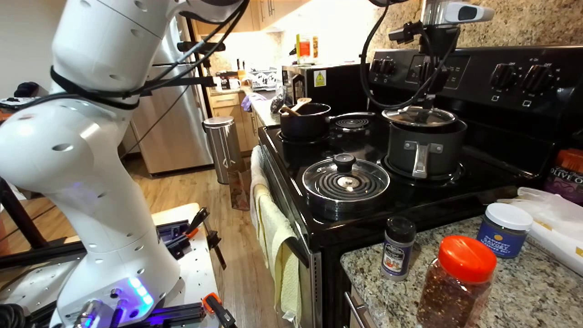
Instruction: Remove the lid from the stove and put it on top of the pot on the upper right plate
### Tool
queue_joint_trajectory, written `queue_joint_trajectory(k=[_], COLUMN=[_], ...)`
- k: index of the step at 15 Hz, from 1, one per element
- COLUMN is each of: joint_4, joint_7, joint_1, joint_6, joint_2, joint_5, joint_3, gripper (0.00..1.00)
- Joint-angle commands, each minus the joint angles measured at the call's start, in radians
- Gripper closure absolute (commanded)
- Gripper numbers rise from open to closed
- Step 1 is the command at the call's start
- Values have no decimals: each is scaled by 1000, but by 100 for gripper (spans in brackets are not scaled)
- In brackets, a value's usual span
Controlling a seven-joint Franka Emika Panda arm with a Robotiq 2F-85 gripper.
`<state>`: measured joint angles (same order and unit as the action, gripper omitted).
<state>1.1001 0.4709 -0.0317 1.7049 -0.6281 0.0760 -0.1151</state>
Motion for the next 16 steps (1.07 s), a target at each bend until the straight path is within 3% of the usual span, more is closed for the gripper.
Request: queue_joint_trajectory(k=[1, 16], joint_4=[-69, -82], joint_7=[-45, -61], joint_1=[-51, -44], joint_6=[-24, 12], joint_2=[-43, -74], joint_5=[53, 33], joint_3=[21, 11], gripper=[95, 95])
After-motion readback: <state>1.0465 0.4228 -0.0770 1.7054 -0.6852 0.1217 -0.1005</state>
